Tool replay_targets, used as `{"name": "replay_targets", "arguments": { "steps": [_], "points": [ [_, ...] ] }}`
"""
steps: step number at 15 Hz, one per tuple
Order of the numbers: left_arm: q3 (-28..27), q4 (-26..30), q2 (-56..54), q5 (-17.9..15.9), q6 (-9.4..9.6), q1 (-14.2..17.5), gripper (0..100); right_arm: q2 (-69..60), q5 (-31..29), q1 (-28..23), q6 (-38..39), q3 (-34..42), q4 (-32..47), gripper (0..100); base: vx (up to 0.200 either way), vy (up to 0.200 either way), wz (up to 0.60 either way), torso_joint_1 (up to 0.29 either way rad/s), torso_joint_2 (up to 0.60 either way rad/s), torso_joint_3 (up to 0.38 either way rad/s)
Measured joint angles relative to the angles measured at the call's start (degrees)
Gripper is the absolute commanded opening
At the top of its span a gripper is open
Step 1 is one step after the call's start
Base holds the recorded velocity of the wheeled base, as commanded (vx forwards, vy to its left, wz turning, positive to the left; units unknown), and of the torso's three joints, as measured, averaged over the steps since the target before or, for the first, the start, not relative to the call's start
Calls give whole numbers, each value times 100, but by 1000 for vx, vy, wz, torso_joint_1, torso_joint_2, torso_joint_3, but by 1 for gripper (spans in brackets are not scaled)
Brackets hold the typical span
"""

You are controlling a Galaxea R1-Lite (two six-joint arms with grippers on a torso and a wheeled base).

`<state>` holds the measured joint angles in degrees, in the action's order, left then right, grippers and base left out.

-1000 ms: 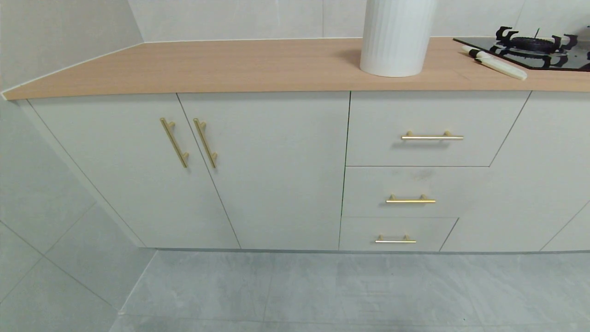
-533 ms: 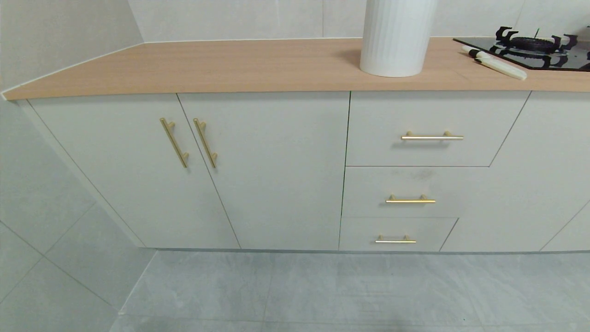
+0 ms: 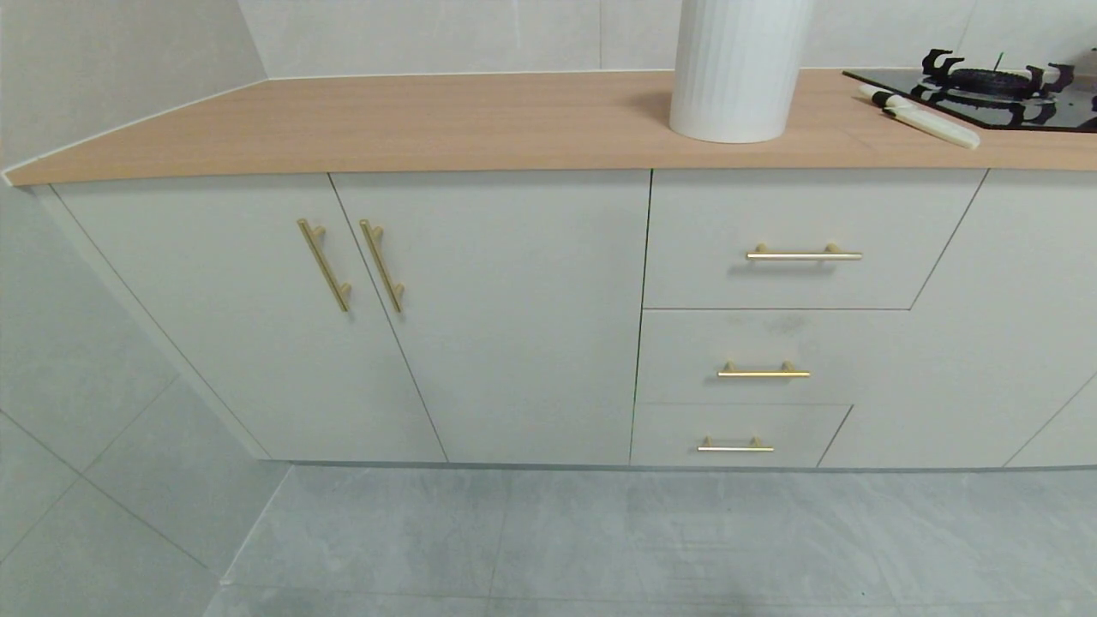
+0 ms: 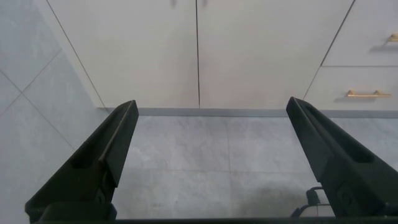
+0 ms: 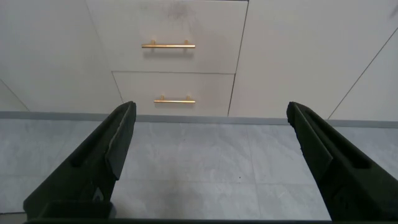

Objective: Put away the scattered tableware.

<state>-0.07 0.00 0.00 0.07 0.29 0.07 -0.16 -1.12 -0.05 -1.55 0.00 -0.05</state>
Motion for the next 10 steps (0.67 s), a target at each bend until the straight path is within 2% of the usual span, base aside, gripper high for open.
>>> {"name": "replay_targets", "arguments": {
  "steps": [1, 4, 10],
  "points": [
    [0, 0, 0, -2, 71, 0, 100, 0, 0, 2, 0, 0, 0, 100, 0, 0, 0, 0, 0, 0],
    [7, -2, 0, 0, 88, 0, 100, 0, 0, 5, -1, 0, 2, 100, 0, 0, 0, 0, 0, 0],
    [7, 0, 0, -2, 68, 0, 100, 2, 6, 5, -4, 0, 5, 100, 200, 0, 0, 3, 1, 1]
  ]
}}
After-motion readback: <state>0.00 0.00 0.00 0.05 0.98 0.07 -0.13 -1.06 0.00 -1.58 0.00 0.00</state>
